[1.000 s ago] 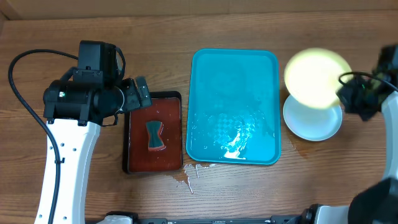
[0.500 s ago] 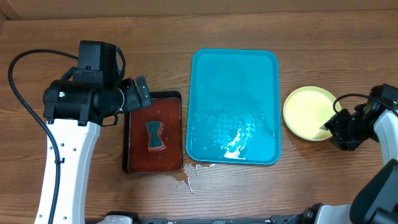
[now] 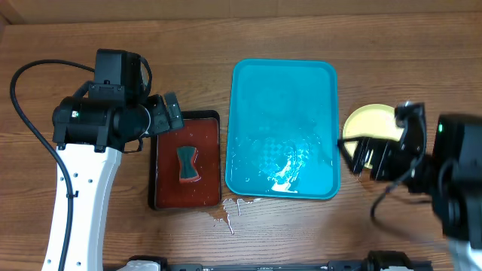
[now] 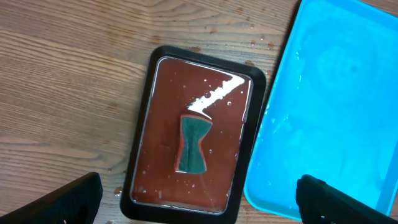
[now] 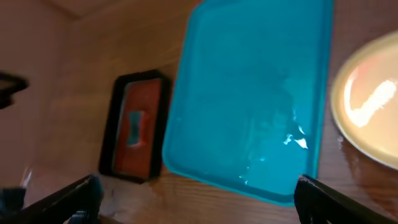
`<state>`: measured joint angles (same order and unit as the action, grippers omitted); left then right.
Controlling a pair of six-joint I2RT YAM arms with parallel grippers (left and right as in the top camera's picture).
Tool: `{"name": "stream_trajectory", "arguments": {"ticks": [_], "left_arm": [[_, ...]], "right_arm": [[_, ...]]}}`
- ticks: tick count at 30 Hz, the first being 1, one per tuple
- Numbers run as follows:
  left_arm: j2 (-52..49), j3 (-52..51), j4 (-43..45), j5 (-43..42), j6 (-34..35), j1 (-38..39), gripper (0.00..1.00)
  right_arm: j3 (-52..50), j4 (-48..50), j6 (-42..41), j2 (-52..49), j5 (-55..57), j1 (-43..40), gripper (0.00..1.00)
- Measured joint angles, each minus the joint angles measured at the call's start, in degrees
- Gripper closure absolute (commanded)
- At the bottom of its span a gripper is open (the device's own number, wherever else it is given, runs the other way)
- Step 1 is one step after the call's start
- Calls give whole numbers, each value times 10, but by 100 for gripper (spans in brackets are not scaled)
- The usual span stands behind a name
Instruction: Clean dirty plates on tray and stack at the side
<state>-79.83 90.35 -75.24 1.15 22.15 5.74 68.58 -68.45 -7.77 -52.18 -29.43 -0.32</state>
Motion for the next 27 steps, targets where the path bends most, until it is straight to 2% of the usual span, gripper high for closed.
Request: {"name": "stream_trajectory", "arguments": {"ticks": [5,11,15,18,22,27], "left_arm": [[0,0,0,0,0,0,0],[0,0,0,0,0,0,0],[0,0,0,0,0,0,0],[0,0,0,0,0,0,0],[0,0,0,0,0,0,0],[0,0,0,0,0,0,0]], "right_arm": [[0,-1,5,46,-6,30,0],[0,5,10,54,15,31,0],[-21,94,15,80,80,33,0],[-73,192,18,145,122,34,0],[-173,273,20,261,149,32,0],[-299,299,20,371,162,17,0]]}}
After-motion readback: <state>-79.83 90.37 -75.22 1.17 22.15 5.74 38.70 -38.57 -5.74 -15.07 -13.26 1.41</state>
